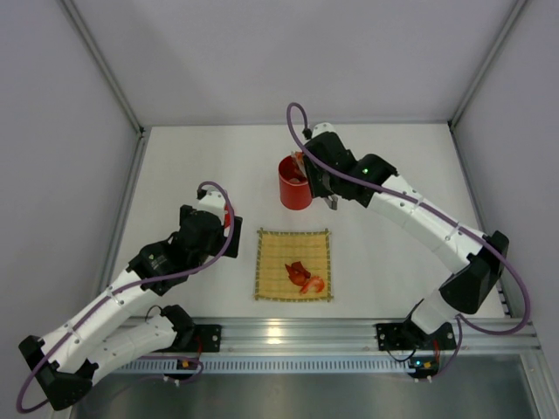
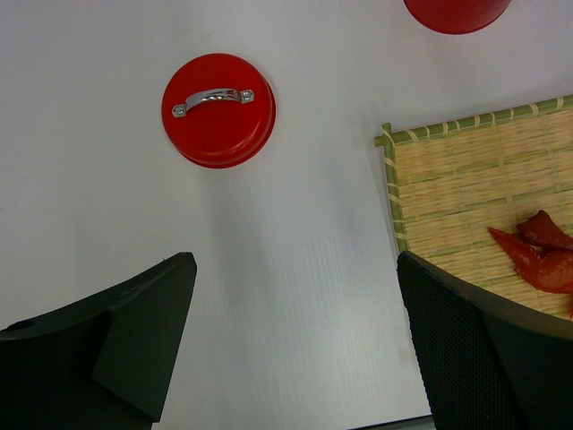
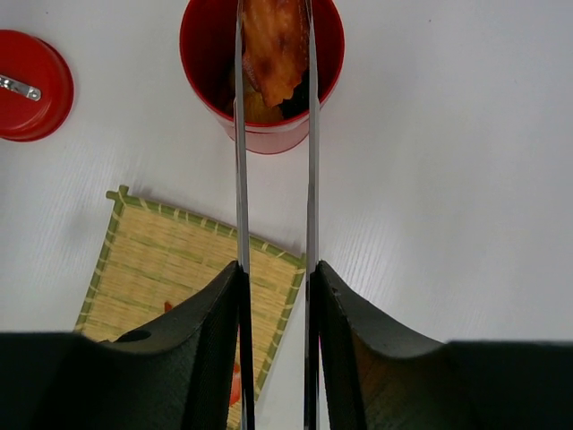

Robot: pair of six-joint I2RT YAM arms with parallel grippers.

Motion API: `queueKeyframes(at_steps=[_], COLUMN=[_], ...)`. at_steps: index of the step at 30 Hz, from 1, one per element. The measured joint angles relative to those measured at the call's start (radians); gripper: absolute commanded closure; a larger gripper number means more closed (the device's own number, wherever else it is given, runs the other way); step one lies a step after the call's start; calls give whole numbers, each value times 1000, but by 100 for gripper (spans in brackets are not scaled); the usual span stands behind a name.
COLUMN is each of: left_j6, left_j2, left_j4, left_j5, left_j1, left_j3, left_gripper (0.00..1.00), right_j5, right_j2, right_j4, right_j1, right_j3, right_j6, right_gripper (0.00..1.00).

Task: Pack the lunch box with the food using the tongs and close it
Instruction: Place the fake food in the packing box, then pick up the fake food from the plate.

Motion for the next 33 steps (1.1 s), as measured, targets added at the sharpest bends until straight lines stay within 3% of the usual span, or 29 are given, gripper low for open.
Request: queueKeyframes(at_steps=[2, 5, 8, 17, 22, 28, 33], left_j6=[0, 0, 0, 0, 0, 0, 0], left_j2=[0, 0, 0, 0, 0, 0, 0], left_j4=[0, 0, 0, 0, 0, 0, 0], left_j5=[0, 0, 0, 0, 0, 0, 0], left_j1=[0, 0, 0, 0, 0, 0, 0], left_j3=[0, 0, 0, 0, 0, 0, 0], left_gripper=[1, 1, 1, 1, 1, 1, 1], right_j5=[-7, -12, -16, -26, -35, -24, -7], right_j2=[0, 0, 0, -16, -172, -418, -456], right_j4=[6, 20, 23, 19, 21, 16, 14], right_j1=[-1, -1, -1, -1, 35, 204, 373], right_j3=[0, 0, 0, -1, -89, -294, -512], right_j6=[-1, 0, -1, 5, 29, 98, 196], right_gripper=[61, 46, 40, 41, 42, 48, 48])
